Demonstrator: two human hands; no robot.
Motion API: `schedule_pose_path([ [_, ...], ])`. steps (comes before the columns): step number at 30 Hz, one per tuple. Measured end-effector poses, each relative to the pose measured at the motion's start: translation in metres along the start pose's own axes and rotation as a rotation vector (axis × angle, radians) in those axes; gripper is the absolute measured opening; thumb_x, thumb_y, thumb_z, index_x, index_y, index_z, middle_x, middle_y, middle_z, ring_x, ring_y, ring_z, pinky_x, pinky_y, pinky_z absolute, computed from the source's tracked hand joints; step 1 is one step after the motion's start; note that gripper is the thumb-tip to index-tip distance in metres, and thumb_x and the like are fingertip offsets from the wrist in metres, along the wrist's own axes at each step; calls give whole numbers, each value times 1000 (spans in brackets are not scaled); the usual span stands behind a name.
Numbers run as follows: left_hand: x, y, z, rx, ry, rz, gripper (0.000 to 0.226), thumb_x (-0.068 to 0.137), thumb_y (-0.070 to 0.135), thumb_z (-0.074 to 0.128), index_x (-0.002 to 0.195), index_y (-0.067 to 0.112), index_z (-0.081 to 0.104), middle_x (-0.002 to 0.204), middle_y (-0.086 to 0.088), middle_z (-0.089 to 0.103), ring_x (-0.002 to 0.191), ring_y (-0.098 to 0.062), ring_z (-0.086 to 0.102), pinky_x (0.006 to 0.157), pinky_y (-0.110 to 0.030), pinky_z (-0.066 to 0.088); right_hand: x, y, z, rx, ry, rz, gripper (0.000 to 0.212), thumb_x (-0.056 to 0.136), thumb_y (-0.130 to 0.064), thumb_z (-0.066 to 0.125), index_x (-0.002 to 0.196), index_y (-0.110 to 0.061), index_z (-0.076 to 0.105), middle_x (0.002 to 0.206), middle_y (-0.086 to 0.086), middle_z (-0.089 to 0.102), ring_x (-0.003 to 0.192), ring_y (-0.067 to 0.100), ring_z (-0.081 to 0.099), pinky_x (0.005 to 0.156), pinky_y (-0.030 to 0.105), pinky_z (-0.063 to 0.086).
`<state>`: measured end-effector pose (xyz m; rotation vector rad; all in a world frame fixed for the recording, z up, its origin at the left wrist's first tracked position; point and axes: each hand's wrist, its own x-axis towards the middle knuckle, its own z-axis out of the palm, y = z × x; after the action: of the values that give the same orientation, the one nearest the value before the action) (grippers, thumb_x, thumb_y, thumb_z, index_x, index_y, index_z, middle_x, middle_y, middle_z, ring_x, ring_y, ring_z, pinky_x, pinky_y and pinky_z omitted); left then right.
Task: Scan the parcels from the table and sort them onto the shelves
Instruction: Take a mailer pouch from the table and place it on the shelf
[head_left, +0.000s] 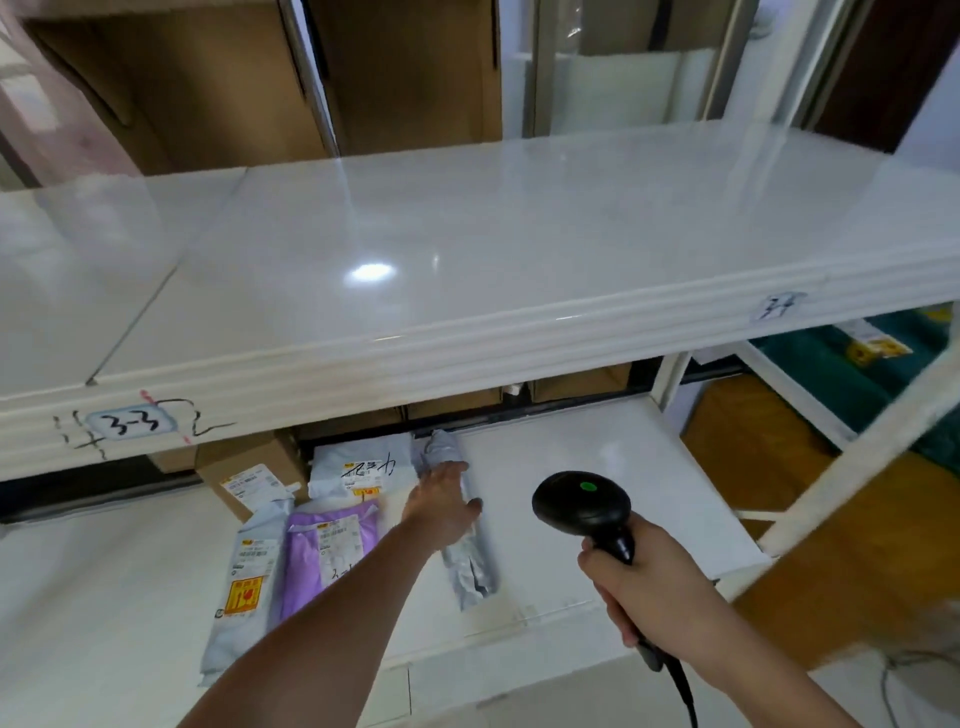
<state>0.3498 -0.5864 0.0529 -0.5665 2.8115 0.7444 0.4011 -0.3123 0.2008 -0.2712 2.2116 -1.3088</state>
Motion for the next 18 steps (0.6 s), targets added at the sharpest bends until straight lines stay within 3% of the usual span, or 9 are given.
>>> schedule_pose_path([
  [5, -20, 95, -9, 306, -153, 254, 89, 98, 67, 52, 167, 26, 13, 176, -2, 0, 162, -25, 2, 130, -42, 9, -60, 11, -54, 72, 138, 45, 3, 97, -15, 58, 95, -17, 57, 55, 5, 54, 44, 16, 50, 49, 28, 48],
  [9, -36, 191, -1, 371, -209, 427, 94, 97, 74, 45, 168, 27, 7, 176, -1, -5, 162, -23, -4, 131, -41, 2, -116, 33, -109, 88, 342, 78, 4, 95, -14, 59, 92, -13, 58, 52, 4, 53, 41, 13, 50, 46, 27, 45],
  [13, -62, 296, 16, 357, -291, 559, 88, 95, 72, 54, 164, 24, 28, 173, -2, 21, 159, -25, 21, 128, -42, 22, -172, 62, -166, 73, 514, 82, 5, 92, -17, 61, 92, -13, 58, 54, 3, 56, 43, 14, 53, 50, 31, 45],
  [16, -92, 372, 44, 307, -447, 672, 73, 96, 63, 60, 157, 27, 42, 162, 1, 44, 144, -26, 48, 111, -38, 45, -215, 82, -207, 77, 628, 73, 5, 91, -15, 59, 87, -15, 55, 53, 5, 57, 42, 17, 52, 50, 33, 46],
  [18, -107, 419, 68, 308, -492, 743, 74, 94, 65, 62, 155, 27, 44, 159, 1, 46, 139, -25, 52, 103, -35, 49, -243, 97, -234, 71, 729, 74, 6, 89, -18, 59, 84, -15, 56, 55, 6, 56, 46, 19, 53, 54, 37, 48],
])
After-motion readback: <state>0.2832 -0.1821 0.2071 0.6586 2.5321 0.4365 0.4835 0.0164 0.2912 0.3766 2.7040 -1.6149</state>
